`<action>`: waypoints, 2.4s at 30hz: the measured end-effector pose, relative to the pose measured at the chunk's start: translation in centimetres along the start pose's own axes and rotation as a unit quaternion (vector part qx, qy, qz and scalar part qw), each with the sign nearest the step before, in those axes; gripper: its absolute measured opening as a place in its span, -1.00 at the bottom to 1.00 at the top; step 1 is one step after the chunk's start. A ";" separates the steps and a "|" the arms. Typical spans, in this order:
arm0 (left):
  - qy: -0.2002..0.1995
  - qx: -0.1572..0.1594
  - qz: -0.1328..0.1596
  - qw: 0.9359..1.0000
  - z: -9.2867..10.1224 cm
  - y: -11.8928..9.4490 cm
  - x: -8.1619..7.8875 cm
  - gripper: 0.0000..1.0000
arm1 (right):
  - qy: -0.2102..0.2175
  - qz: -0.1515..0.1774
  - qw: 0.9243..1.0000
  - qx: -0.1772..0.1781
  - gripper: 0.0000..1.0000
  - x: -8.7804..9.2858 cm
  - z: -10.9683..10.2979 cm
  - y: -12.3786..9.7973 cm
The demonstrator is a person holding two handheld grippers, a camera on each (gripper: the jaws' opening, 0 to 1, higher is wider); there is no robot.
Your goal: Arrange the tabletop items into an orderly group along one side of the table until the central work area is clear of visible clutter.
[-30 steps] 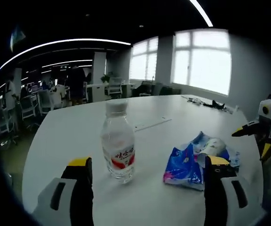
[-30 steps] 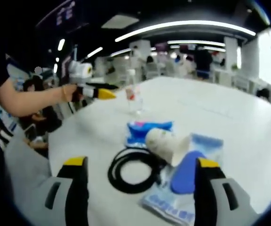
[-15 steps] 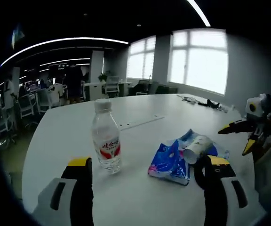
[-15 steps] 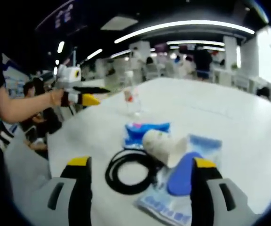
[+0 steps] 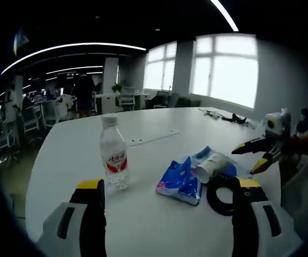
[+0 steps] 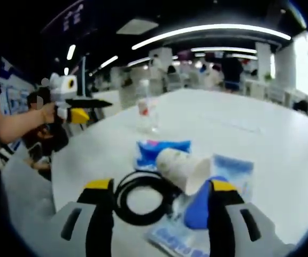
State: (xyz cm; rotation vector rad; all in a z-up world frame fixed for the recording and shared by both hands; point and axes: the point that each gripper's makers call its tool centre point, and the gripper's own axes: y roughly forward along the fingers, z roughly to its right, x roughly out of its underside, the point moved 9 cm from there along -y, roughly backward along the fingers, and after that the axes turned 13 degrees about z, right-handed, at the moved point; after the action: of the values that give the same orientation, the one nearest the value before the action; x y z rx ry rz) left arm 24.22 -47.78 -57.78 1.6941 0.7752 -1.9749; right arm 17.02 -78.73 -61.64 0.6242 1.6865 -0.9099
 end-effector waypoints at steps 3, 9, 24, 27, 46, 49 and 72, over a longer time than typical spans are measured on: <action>-0.011 -0.001 0.008 1.000 0.7 -0.6 -0.1 0.99 | 0.004 0.004 1.000 0.000 0.23 -0.1 0.3 0.3; -0.013 0.003 0.007 1.000 1.9 -1.3 0.0 0.99 | 0.006 -0.002 1.000 -0.013 0.08 0.4 0.6 1.1; -0.034 0.013 0.013 0.999 3.6 -2.2 0.7 0.98 | 0.023 0.004 1.000 -0.002 -0.32 1.2 2.2 2.4; -0.038 0.013 0.007 0.999 3.9 -2.2 1.1 0.97 | 0.035 0.005 0.999 0.002 -0.42 1.3 2.4 2.6; -0.052 0.035 0.009 0.998 5.4 -1.6 1.6 0.95 | 0.111 0.021 0.993 0.018 -0.95 1.2 3.0 2.9; -0.060 0.035 0.010 0.998 5.4 -1.6 1.7 0.94 | 0.111 0.024 0.993 0.012 -1.00 1.0 2.7 3.0; -0.051 0.051 0.008 0.997 6.6 -1.3 1.5 0.91 | 0.096 0.021 0.995 -0.026 -1.00 -1.7 0.6 2.5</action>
State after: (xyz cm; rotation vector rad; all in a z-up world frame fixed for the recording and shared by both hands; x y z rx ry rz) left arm 18.24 -51.07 -58.43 1.6351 0.6310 -2.1046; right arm 19.77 -77.76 -60.73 0.7295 1.8545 -0.7938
